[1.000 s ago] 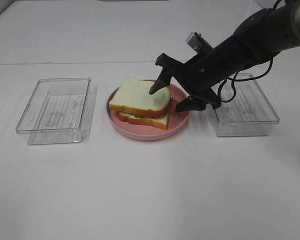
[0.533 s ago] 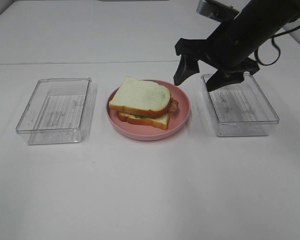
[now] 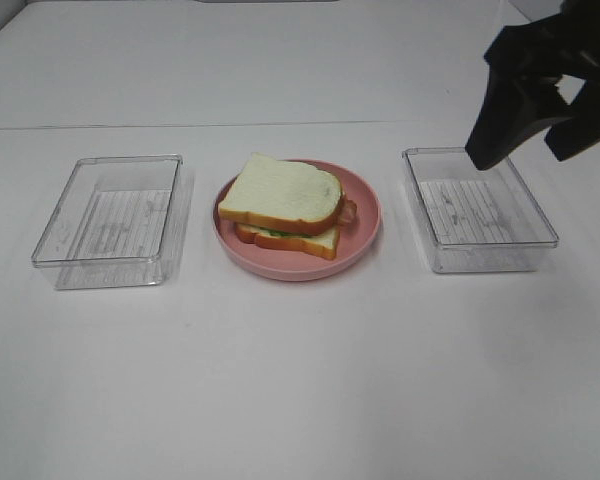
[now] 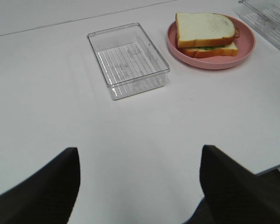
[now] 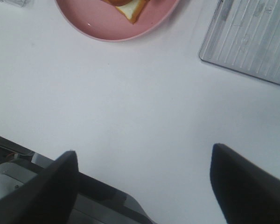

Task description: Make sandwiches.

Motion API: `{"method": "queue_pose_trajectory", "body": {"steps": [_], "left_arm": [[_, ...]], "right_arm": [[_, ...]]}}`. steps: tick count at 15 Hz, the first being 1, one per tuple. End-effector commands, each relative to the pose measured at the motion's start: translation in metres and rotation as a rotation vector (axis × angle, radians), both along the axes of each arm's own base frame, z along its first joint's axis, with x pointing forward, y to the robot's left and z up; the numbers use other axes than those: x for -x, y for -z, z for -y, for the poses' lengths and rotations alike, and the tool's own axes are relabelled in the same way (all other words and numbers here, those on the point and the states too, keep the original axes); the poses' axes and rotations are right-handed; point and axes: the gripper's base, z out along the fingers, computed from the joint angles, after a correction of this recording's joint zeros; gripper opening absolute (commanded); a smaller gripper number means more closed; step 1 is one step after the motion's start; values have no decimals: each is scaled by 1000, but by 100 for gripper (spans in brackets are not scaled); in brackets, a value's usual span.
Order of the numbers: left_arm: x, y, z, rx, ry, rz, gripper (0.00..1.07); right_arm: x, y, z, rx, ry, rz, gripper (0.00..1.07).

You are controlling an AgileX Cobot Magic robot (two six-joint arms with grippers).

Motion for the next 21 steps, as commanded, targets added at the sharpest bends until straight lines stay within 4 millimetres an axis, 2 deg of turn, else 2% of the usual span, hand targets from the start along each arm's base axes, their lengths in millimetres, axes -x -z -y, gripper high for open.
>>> {"method": "queue_pose_trajectory", "body": {"steps": [1, 3, 5, 6, 7, 10, 11, 16, 18, 21], "left_arm": [[3, 0, -1, 13, 2, 27, 69], [3, 0, -1, 13, 2, 27, 69], [3, 0, 0, 14, 3, 27, 69], [3, 0, 0, 14, 3, 27, 69], [3, 0, 0, 13, 3, 27, 69], [3, 0, 1, -1, 31, 33, 69], [3, -1, 2, -5, 42, 35, 69], [3, -1, 2, -5, 43, 35, 69], [3, -1, 2, -5, 43, 35, 69], [3, -1, 2, -5, 43, 35, 69]], "right_arm": [[36, -3, 13, 6, -3, 28, 73], [63, 1, 22, 6, -3, 42, 73], [101, 12, 37, 26, -5, 65, 73], [111, 16, 41, 34, -5, 74, 73], [144, 32, 54, 47, -6, 105, 73], [186, 56, 73, 80, -12, 212, 73], [196, 60, 78, 95, -6, 257, 73], [233, 51, 90, 7, -1, 544, 73], [241, 54, 89, -29, -54, 632, 73], [246, 53, 87, -64, -66, 649, 73]]}}
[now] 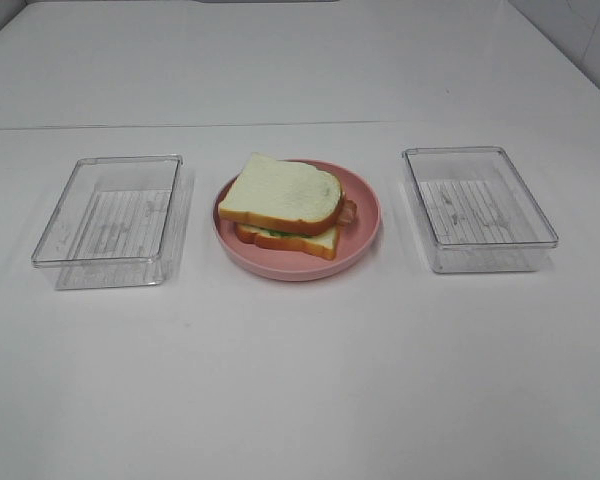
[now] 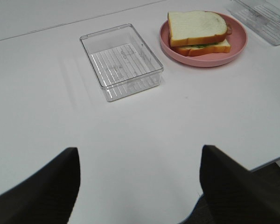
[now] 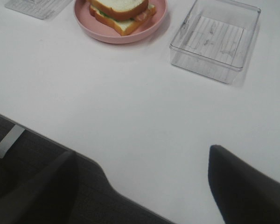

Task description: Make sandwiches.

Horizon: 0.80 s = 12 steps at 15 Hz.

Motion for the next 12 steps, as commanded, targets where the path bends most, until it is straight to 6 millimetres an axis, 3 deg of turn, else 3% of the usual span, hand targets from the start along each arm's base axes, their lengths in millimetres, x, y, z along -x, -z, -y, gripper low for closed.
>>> {"method": "queue_pose_trajectory", "body": {"steps": [1, 10, 12], "left_arm": [[3, 0, 0, 15, 7, 27, 69], [3, 0, 0, 16, 7, 27, 69], [3, 0, 1, 16, -78, 28, 69]], "right_arm": [[1, 1, -1, -9, -13, 14, 73], [1, 1, -1, -9, -10, 16, 73], [-1, 1, -1, -11, 131, 15, 73]]}}
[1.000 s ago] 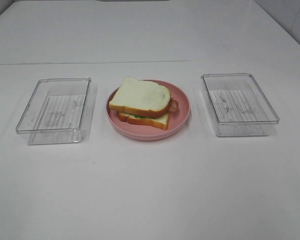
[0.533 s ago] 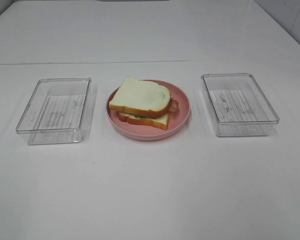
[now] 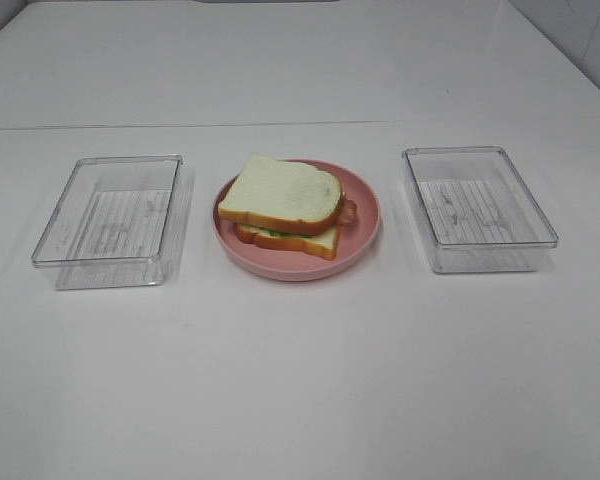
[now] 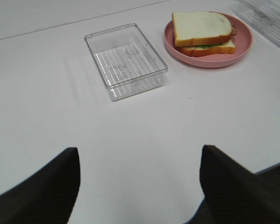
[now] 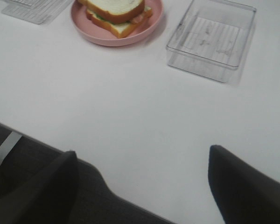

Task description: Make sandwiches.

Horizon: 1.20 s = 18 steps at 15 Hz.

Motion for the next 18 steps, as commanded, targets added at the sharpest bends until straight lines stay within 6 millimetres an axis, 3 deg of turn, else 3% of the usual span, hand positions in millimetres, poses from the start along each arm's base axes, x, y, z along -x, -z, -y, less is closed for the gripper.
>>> {"method": "queue_pose_trajectory", "body": {"steps": [1, 5, 9, 18], "left_arm": [[2, 0, 1, 14, -99, 29, 69], [2, 0, 2, 12, -236, 31, 69], [2, 0, 2, 12, -238, 31, 69], [2, 0, 2, 13, -238, 32, 69]], "right_arm": [[-2, 0, 0, 3, 135, 15, 73], [1, 0, 1, 2, 244, 43, 73], [16, 1, 0, -12, 242, 139, 73], [15, 1, 0, -12, 242, 134, 73]]}}
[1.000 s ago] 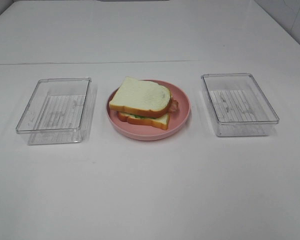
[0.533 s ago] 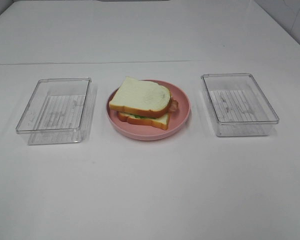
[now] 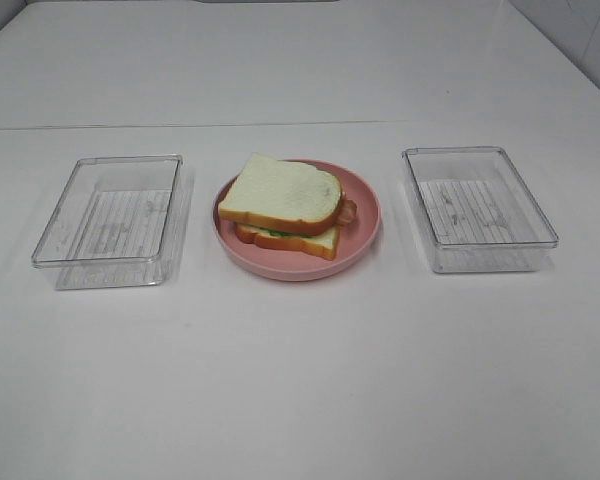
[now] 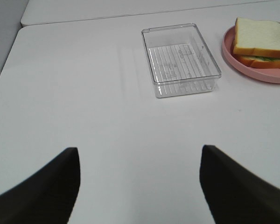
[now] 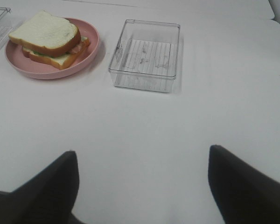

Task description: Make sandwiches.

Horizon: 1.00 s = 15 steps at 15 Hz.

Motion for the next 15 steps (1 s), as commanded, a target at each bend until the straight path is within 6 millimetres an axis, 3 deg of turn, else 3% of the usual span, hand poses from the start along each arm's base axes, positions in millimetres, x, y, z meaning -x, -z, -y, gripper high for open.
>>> {"method": "queue_pose_trajectory", "body": {"steps": [1, 15], "left_arm": [[3, 0, 1, 10, 1, 33, 69], [2, 0, 1, 10, 1, 28, 69]], "right_arm": [[1, 0, 0, 5, 2, 14, 73], [1, 0, 0, 5, 2, 14, 73]]}}
